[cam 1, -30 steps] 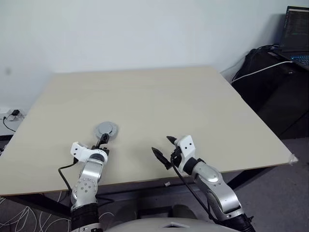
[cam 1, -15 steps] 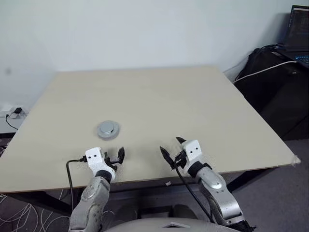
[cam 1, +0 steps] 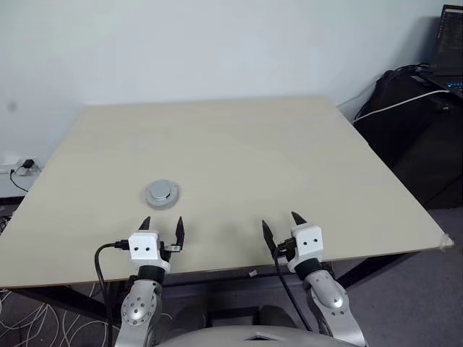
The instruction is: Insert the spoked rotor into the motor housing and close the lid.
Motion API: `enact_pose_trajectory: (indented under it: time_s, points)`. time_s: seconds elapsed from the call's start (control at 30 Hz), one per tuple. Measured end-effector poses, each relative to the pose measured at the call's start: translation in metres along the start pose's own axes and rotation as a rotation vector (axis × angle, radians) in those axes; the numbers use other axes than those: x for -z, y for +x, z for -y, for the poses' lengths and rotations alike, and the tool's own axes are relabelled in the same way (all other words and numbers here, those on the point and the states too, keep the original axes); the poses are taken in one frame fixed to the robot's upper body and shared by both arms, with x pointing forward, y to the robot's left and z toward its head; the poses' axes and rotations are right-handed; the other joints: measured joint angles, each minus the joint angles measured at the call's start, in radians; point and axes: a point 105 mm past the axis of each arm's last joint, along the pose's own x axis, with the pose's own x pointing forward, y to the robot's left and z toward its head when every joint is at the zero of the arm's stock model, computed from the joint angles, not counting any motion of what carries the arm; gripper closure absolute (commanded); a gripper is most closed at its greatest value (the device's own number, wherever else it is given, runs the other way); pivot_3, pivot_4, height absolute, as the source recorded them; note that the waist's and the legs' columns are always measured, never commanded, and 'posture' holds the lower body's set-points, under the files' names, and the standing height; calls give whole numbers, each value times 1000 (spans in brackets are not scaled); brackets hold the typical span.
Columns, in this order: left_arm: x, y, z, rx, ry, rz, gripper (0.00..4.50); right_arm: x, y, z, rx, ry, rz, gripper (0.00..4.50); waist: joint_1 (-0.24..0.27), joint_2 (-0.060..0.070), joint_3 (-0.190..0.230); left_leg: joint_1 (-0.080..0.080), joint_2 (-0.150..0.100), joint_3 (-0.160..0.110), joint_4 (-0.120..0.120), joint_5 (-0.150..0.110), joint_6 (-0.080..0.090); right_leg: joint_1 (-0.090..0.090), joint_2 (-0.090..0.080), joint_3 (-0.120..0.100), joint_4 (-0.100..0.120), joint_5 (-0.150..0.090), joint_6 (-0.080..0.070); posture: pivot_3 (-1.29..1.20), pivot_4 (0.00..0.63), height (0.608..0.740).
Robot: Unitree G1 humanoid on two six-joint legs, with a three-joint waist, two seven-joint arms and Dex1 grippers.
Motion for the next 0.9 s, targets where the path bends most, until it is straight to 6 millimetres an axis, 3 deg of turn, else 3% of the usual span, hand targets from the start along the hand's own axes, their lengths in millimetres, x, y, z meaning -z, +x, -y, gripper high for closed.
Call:
enact_pose_trajectory:
  time_s: [0.47, 0.73, 0.9]
  points:
    - [1, -4, 3, 14, -3, 3, 33, -15, -2, -2, 36, 27, 28, 0, 1, 0, 0, 0, 0, 0, 0, 0, 0, 0, 0, -1, 0, 0, 0, 0, 0, 740]
    - [10, -4, 0, 19, -9, -21, 33, -38, -1, -9, 32, 30, 40, 0, 2, 0, 0, 0, 0, 0, 0, 0, 0, 0, 1, -1, 0, 0, 0, 0, 0, 740]
    - [10, -3, 2, 23, -17, -14, 33, -38, -2, -9, 33, 34, 19, 0, 2, 0, 0, 0, 0, 0, 0, 0, 0, 0, 0, -1, 0, 0, 0, 0, 0, 740]
